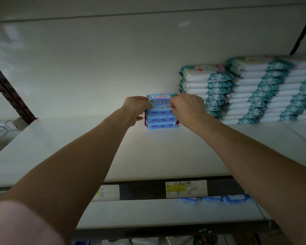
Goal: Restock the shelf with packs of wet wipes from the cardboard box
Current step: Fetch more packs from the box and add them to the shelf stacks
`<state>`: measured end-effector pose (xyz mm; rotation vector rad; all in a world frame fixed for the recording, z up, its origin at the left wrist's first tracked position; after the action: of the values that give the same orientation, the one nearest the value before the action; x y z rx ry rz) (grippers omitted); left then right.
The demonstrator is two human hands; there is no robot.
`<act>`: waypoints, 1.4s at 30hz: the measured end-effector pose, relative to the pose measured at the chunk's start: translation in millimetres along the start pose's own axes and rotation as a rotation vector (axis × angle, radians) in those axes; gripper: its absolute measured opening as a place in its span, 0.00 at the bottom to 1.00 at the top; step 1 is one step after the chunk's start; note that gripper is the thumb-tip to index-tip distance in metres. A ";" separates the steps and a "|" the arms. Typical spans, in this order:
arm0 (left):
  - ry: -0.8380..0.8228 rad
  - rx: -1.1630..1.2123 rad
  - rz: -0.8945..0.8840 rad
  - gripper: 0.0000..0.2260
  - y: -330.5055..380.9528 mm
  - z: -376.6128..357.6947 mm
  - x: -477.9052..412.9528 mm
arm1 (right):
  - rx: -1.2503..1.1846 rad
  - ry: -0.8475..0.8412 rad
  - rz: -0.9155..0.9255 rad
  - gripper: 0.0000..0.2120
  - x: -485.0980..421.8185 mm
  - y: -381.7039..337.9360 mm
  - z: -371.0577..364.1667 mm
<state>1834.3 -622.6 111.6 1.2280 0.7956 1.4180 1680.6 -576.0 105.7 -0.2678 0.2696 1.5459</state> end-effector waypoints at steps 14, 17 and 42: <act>-0.054 -0.549 -0.237 0.40 -23.3 -17.3 -5.0 | 0.159 -0.009 0.059 0.25 7.6 -7.8 -16.9; -0.011 -0.640 -0.260 0.39 -26.0 -15.5 -9.5 | 0.169 0.002 0.058 0.26 7.3 -9.4 -17.9; 0.194 -1.016 -0.348 0.17 -36.4 -30.8 111.5 | 0.120 -0.125 0.163 0.12 102.1 0.5 47.3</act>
<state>1823.5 -502.5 98.9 0.1644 0.2854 1.3648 1681.0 -464.0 116.0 -0.0553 0.2895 1.6927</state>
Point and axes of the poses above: each hand's wrist, its own x-axis away from the middle knuckle, its own z-axis out of the back of the hand, y = z × x, the point moved 1 cm from there along -x, towards the middle knuckle, and after that the axes turned 2 degrees about -x, right-handed, at the moved point
